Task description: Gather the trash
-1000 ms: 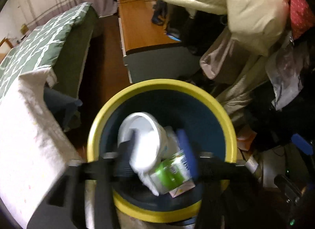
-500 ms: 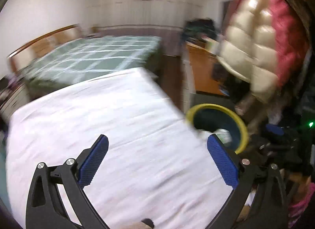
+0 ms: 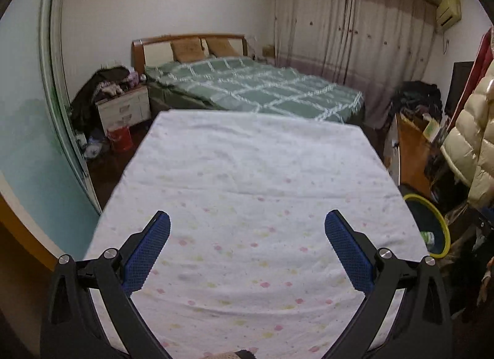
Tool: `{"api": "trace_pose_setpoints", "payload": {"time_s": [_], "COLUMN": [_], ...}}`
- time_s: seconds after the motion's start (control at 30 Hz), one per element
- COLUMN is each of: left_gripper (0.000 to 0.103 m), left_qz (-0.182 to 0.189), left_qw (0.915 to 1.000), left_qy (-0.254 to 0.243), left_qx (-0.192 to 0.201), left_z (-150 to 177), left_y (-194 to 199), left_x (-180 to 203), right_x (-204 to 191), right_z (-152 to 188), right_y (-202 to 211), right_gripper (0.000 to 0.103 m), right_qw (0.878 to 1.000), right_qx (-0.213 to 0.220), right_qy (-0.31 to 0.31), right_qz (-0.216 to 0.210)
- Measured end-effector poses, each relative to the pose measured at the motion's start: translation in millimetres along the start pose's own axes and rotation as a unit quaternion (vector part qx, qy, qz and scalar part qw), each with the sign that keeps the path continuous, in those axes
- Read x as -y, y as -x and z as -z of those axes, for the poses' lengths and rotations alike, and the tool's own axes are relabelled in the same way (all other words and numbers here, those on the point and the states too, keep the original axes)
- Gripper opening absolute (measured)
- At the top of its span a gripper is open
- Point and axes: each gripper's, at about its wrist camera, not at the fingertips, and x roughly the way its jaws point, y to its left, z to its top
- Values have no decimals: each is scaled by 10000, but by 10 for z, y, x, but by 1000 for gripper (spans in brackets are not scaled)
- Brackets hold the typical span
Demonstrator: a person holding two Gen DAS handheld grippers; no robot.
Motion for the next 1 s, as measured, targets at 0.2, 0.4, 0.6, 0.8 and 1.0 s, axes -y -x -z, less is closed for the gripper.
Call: {"api": "trace_pose_setpoints", "payload": {"time_s": [0.2,0.4,0.6,0.8,1.0], "left_gripper": [98,98,98,98,98], "left_qz": [164,265,245,193,203], "left_qw": [9993,9989,9989,9990,9988], "left_qy": [-288,-386,-390,-402,-439], "left_qx": [162,10,50,74,91], "left_z": [22,109,83,46,43], "left_y": [180,127,148,130,128], "left_x": [281,436,403,401,429], "right_x": [-3,-27,-24,-56,-54], "right_z": [33,62,50,53,56], "right_y": [123,127,102,103,102], "right_gripper": [92,92,92,92,92], "right_qw": [10000,10000,9999,9999,9998], "right_qx": [54,60,65,81,59], "right_qy": [-36,-64,-95,-73,-107], "right_qz": [20,-40,-63,-116,-127]}}
